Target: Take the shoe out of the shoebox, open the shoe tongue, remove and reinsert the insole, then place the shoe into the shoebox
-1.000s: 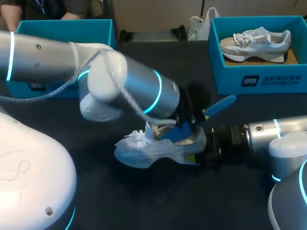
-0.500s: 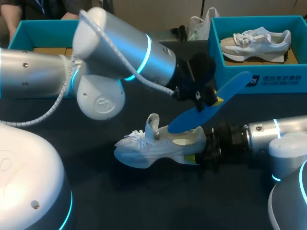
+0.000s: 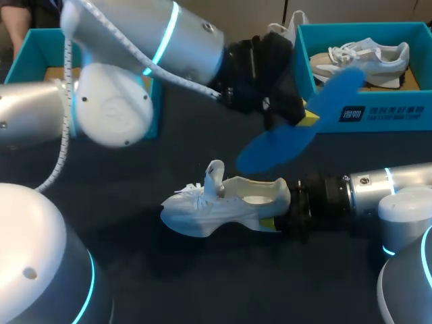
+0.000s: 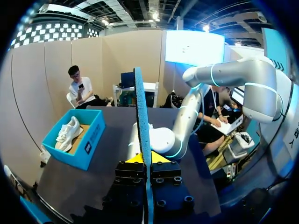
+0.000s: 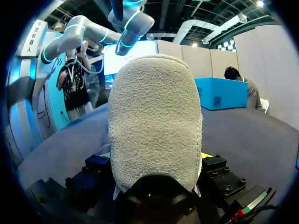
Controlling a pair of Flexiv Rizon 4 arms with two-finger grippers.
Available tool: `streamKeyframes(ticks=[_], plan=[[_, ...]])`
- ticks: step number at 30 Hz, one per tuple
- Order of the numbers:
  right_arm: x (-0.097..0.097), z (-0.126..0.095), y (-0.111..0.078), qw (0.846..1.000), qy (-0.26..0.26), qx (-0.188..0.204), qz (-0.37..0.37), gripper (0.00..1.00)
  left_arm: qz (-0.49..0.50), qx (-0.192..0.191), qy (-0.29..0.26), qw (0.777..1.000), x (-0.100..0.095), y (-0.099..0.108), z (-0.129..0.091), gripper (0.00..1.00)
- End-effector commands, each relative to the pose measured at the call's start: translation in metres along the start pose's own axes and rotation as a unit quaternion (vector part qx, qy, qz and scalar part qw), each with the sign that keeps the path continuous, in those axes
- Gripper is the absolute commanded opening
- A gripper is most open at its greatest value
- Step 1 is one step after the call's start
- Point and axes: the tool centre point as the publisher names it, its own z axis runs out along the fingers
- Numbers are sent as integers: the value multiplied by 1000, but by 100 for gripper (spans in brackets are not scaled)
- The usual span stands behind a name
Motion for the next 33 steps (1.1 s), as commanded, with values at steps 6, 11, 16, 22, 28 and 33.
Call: streamKeyframes(ticks=[6,11,16,22,28,33], plan=[[1,1,1,1000,0,3,1,0,1,1,3,1000,1,4,-21,0],[1,1,1,1000,0,3,1,0,-7,26,-12,1000,6,6,-46,0],[1,1,1,1000,0,3,1,0,-10,54,-29,998,9,4,-72,0],[1,1,1,1000,0,3,1,0,-2,73,-41,996,13,-4,-97,0],[1,1,1,1000,0,3,1,0,-21,131,12,991,22,-25,-137,0],[1,1,1,1000,0,3,1,0,-22,148,23,988,25,-30,-147,0]])
